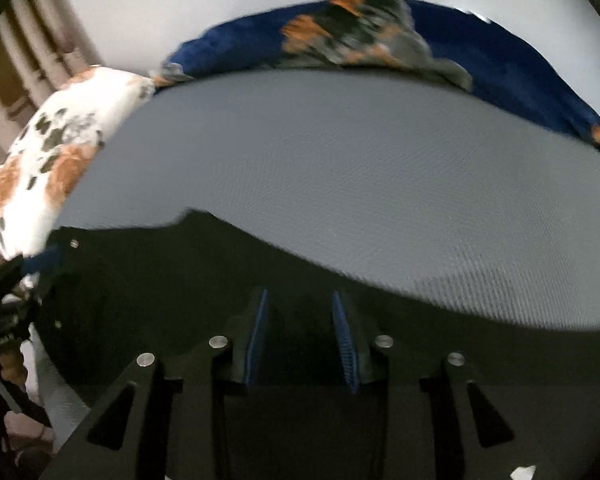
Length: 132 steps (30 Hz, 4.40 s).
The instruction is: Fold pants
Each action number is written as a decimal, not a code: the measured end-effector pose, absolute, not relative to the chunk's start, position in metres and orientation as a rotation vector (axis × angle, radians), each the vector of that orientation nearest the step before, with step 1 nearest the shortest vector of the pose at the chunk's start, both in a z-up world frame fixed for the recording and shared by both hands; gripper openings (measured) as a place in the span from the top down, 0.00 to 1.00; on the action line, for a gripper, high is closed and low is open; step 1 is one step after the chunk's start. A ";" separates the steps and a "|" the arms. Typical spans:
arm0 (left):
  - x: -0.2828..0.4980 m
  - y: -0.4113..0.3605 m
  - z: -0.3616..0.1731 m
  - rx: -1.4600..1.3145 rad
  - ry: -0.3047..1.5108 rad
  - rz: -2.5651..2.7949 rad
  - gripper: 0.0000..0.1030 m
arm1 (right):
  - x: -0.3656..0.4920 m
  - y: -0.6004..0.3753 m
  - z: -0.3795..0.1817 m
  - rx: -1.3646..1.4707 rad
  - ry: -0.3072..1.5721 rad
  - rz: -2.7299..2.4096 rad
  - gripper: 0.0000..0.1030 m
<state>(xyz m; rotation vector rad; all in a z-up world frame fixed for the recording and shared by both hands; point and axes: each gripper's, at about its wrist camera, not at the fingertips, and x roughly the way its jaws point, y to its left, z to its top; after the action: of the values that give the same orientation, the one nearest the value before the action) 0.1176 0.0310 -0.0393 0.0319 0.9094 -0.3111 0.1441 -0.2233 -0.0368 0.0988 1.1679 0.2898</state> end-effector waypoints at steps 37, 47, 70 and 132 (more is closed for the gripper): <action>0.128 0.000 -0.070 0.031 0.963 -0.257 0.42 | 0.093 -0.315 -0.064 0.209 1.086 0.060 0.60; 0.102 0.025 -0.092 -0.062 1.050 -0.126 0.42 | 0.042 -0.449 -0.076 0.204 1.137 -0.207 0.61; 0.094 -0.108 -0.085 0.030 1.153 -0.331 0.41 | 0.022 -0.668 -0.091 0.947 1.209 0.116 0.49; 0.069 0.052 -0.037 -0.335 1.013 -0.376 0.41 | 0.102 -0.188 -0.035 0.393 1.299 0.642 0.54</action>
<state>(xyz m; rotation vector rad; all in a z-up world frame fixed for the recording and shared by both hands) 0.0694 0.0516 -0.0371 -0.3350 1.0134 -0.3757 0.1015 -0.1882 -0.0347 0.3935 1.2995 0.6416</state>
